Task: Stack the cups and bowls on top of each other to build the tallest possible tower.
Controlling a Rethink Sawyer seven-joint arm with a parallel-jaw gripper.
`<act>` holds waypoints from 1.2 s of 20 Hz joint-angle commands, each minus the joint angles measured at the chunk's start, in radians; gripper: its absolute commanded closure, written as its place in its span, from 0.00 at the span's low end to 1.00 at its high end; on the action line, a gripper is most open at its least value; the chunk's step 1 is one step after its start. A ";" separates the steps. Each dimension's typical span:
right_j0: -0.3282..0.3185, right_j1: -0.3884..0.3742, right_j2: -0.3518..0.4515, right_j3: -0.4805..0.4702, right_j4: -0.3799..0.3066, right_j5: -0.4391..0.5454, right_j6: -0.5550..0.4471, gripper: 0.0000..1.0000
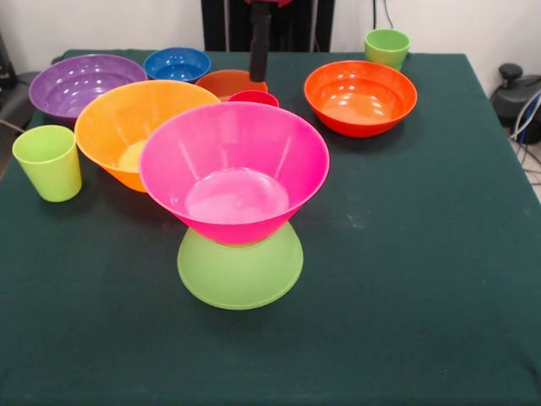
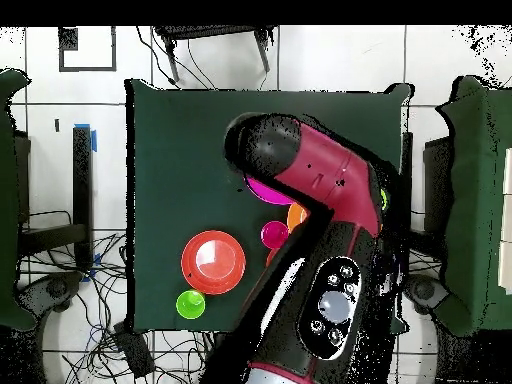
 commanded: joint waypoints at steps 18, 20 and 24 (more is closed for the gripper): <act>0.276 0.273 -0.002 -0.188 0.129 0.013 0.440 0.00; 0.287 0.290 -0.010 -0.192 0.134 0.006 0.447 0.00; 0.305 0.303 -0.007 -0.151 0.142 -0.038 0.441 0.00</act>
